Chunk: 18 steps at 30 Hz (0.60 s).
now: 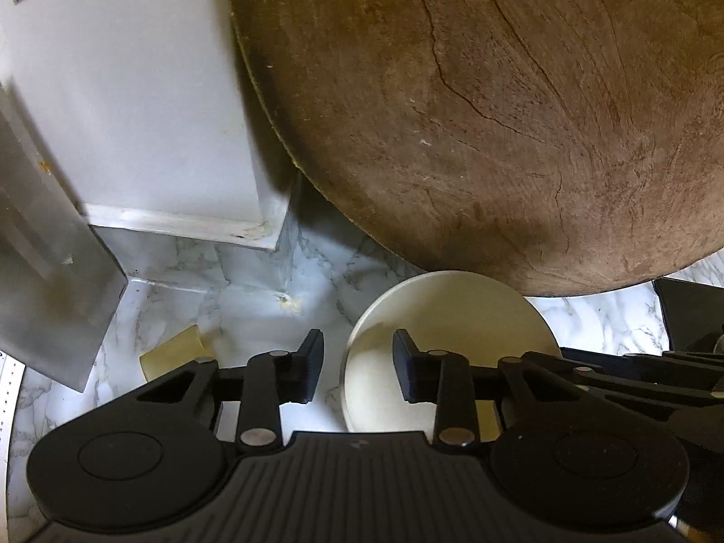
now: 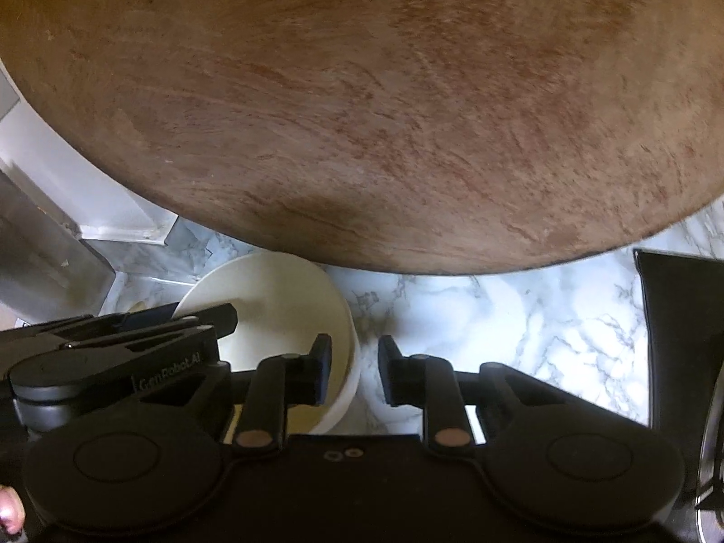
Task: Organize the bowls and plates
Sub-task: 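Move both grippers to the cream bowl and close on its rim, then carry the cream bowl with both grippers and lower it into the pink pot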
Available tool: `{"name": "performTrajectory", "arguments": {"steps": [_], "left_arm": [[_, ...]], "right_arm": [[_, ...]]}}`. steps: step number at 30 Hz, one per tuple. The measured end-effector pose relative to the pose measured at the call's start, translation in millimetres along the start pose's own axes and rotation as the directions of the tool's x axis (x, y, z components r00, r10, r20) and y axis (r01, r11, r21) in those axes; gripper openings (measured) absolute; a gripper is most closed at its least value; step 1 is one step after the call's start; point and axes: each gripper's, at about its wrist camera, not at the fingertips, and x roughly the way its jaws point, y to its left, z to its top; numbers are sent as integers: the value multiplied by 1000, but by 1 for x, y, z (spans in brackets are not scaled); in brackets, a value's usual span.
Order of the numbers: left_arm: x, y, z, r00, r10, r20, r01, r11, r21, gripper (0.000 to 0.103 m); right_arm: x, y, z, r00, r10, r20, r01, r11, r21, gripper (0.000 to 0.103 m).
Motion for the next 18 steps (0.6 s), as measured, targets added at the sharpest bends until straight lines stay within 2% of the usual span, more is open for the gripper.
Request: {"name": "performTrajectory", "arguments": {"steps": [4, 8, 18], "left_arm": [[3, -2, 0, 1000, 2, -14, -2, 1000, 6, 18], [4, 0, 0, 1000, 7, -12, -7, 1000, -12, 9], [-8, -4, -6, 1000, 8, -15, -8, 1000, 1, 7]], "right_arm": [[5, 0, 0, 1000, 5, -3, -5, 1000, -4, 7], [4, 2, -1, 1000, -9, 17, 9, 1000, -26, 6], [-5, -1, -4, 1000, -14, 24, 14, 1000, -20, 5]]}}
